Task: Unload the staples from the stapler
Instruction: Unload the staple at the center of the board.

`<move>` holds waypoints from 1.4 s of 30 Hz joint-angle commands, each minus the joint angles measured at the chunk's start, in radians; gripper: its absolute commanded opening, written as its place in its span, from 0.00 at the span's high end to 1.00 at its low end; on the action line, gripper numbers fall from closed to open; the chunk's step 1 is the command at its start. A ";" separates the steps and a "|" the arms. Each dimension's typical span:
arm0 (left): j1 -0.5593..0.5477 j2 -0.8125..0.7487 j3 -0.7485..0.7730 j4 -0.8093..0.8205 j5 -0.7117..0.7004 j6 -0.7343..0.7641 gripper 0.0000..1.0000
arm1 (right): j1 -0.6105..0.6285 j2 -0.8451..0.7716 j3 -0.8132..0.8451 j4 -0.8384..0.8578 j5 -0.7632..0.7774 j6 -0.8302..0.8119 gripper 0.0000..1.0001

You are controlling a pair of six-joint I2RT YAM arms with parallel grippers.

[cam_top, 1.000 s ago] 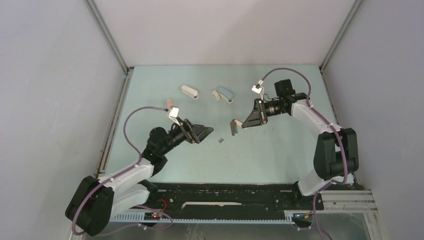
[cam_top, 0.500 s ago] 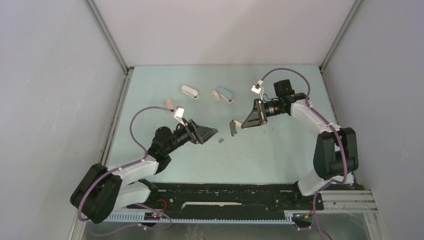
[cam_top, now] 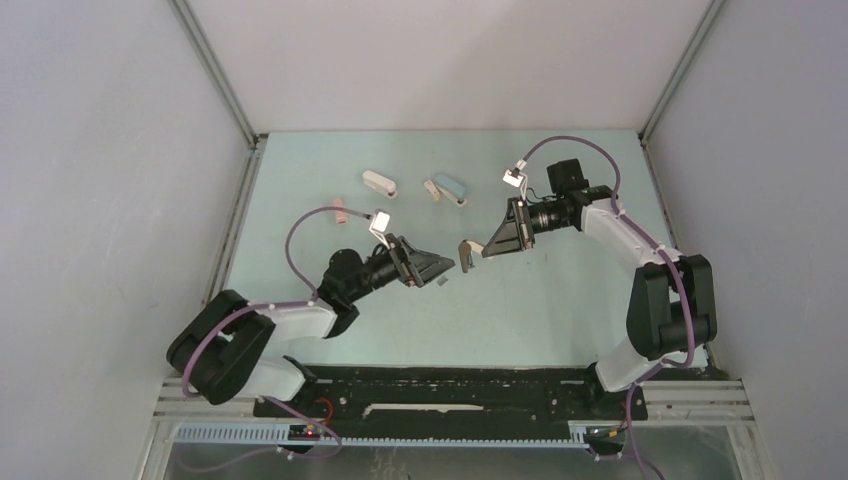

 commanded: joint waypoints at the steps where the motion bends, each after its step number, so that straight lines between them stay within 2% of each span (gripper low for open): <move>1: -0.016 0.057 0.064 0.183 0.057 -0.050 0.09 | 0.011 0.003 -0.001 0.012 -0.044 0.012 1.00; 8: -0.024 0.166 0.096 0.307 0.102 -0.125 0.21 | 0.012 0.001 -0.001 0.014 -0.054 0.010 1.00; 14: -0.035 0.228 0.131 0.351 0.142 -0.159 0.37 | 0.013 0.002 -0.002 0.014 -0.059 0.012 1.00; 26: -0.052 0.258 0.151 0.351 0.180 -0.159 0.41 | 0.012 -0.004 -0.001 0.014 -0.069 0.010 1.00; 37: -0.055 0.304 0.162 0.353 0.175 -0.164 0.38 | 0.012 -0.003 -0.002 0.013 -0.081 0.010 1.00; 42: -0.056 0.285 0.162 0.353 0.174 -0.160 0.44 | 0.011 -0.001 -0.001 0.012 -0.076 0.007 1.00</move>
